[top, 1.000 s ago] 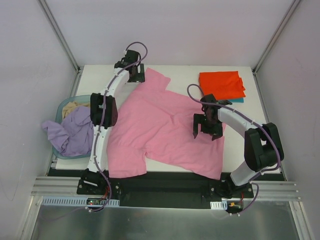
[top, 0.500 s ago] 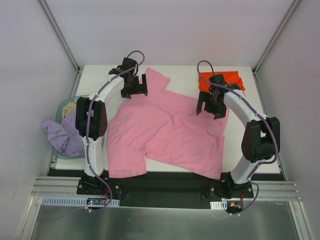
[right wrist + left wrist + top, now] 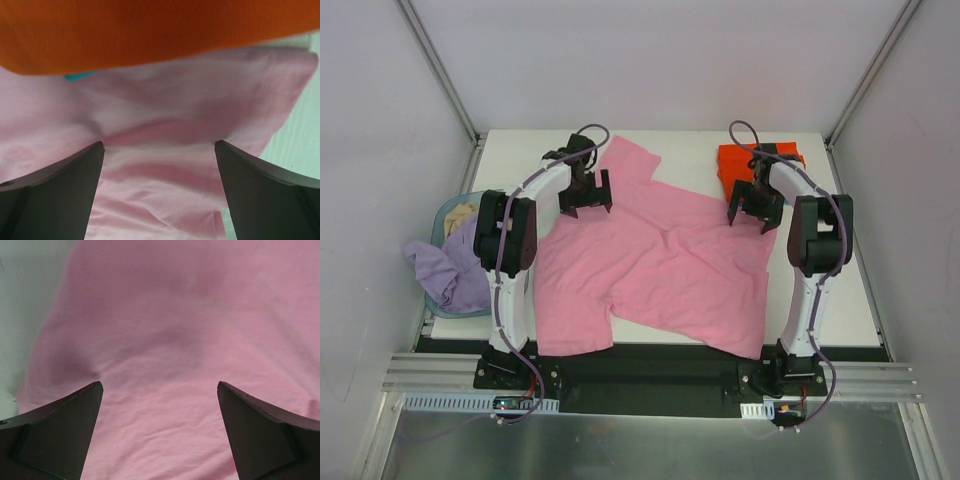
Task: Fold and stack the t-shirts
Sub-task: Flatten the tshirt out
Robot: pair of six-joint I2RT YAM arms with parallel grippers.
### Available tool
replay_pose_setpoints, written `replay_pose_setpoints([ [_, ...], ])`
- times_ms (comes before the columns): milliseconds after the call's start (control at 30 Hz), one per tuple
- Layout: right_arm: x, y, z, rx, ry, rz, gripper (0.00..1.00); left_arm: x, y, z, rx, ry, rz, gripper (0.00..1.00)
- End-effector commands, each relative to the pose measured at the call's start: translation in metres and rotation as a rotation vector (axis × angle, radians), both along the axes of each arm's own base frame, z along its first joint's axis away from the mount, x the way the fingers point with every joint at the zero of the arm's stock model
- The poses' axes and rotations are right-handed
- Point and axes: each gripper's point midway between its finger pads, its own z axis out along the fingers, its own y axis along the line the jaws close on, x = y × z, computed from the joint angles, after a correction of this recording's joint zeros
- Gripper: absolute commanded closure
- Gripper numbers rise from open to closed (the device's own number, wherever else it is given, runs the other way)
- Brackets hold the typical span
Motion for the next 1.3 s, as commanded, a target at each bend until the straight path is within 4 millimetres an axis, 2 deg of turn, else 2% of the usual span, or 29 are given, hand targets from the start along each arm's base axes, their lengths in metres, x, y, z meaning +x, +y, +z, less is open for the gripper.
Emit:
replay_pose_setpoints([
  [0,0.007,0.012,0.003,0.052,0.033,0.095,0.03,-0.010,0.032,-0.016,0.051,0.049,0.088,0.01],
  [67,0.004,0.023,-0.001,0.071,0.056,0.130,0.03,-0.023,0.044,-0.026,0.056,0.093,0.129,0.01],
  [100,0.002,0.028,-0.002,0.078,0.063,0.146,0.03,-0.027,0.050,-0.025,0.064,0.095,0.149,0.01],
  [133,0.001,0.037,-0.003,0.077,0.068,0.169,0.03,-0.039,0.060,-0.033,0.099,0.120,0.179,0.01],
  [200,0.002,0.045,-0.004,0.068,0.074,0.192,0.03,-0.044,0.079,-0.030,0.139,0.113,0.253,0.01],
  [233,0.004,0.053,-0.002,0.068,0.064,0.214,0.03,-0.052,0.084,-0.033,0.143,0.130,0.272,0.01],
  [267,0.005,0.058,-0.005,0.074,0.071,0.224,0.03,-0.053,0.086,-0.032,0.140,0.130,0.283,0.01],
  [333,0.014,0.072,0.003,0.104,0.048,0.249,0.03,-0.055,0.092,-0.031,0.138,0.132,0.296,0.01],
  [367,0.016,0.075,-0.004,0.106,0.064,0.253,0.03,-0.056,0.094,-0.030,0.140,0.133,0.301,0.01],
  [400,0.018,0.075,-0.002,0.103,0.068,0.254,0.03,-0.055,0.095,-0.031,0.142,0.132,0.302,0.01],
  [433,0.029,0.078,0.004,0.103,0.039,0.258,0.03,-0.055,0.096,-0.031,0.141,0.133,0.308,0.01],
  [467,0.033,0.078,-0.002,0.096,0.051,0.256,0.03,-0.056,0.096,-0.032,0.140,0.138,0.312,0.01],
  [533,0.046,0.075,0.002,0.076,0.022,0.260,0.03,-0.053,0.094,-0.030,0.128,0.133,0.310,0.01],
  [567,0.047,0.075,-0.003,0.070,0.034,0.263,0.03,-0.051,0.090,-0.029,0.108,0.136,0.302,0.01],
  [700,0.060,0.074,0.002,0.051,-0.003,0.299,0.03,-0.037,0.079,-0.016,0.053,0.103,0.281,0.01],
  [767,0.064,0.076,0.002,0.061,-0.017,0.312,0.03,-0.033,0.077,-0.009,0.038,0.084,0.289,0.01],
  [833,0.057,0.082,0.004,0.096,0.000,0.314,0.03,-0.027,0.071,0.000,0.001,0.067,0.279,0.01],
  [867,0.053,0.085,0.012,0.106,-0.008,0.309,0.03,-0.026,0.069,0.005,-0.012,0.058,0.275,0.01],
  [900,0.043,0.083,0.005,0.100,0.015,0.300,0.03,-0.023,0.065,0.010,-0.032,0.048,0.266,0.01],
  [933,0.037,0.079,0.006,0.089,0.018,0.286,0.03,-0.022,0.063,0.013,-0.039,0.043,0.259,0.00],
  [967,0.035,0.076,0.025,0.075,-0.022,0.271,0.03,-0.021,0.062,0.020,-0.047,0.028,0.255,0.01],
  [1000,0.025,0.065,0.019,0.030,-0.006,0.236,0.03,-0.022,0.061,0.022,-0.053,0.023,0.252,0.01],
  [1033,0.023,0.057,0.026,0.013,-0.023,0.214,0.03,-0.022,0.061,0.025,-0.056,0.019,0.248,0.01],
  [1067,0.023,0.048,0.045,-0.010,-0.072,0.184,0.03,-0.022,0.060,0.030,-0.058,0.005,0.246,0.01],
  [1100,0.025,0.041,0.049,-0.016,-0.101,0.146,0.03,-0.024,0.059,0.031,-0.059,0.004,0.241,0.01],
  [1133,0.018,0.029,0.047,-0.017,-0.093,0.120,0.03,-0.025,0.058,0.034,-0.061,0.000,0.238,0.01],
  [1167,0.017,0.025,0.058,0.000,-0.125,0.075,0.03,-0.025,0.057,0.038,-0.064,-0.009,0.238,0.01],
  [1267,0.023,0.005,0.061,0.014,-0.171,0.008,0.03,-0.028,0.052,0.040,-0.065,-0.011,0.227,0.01],
])
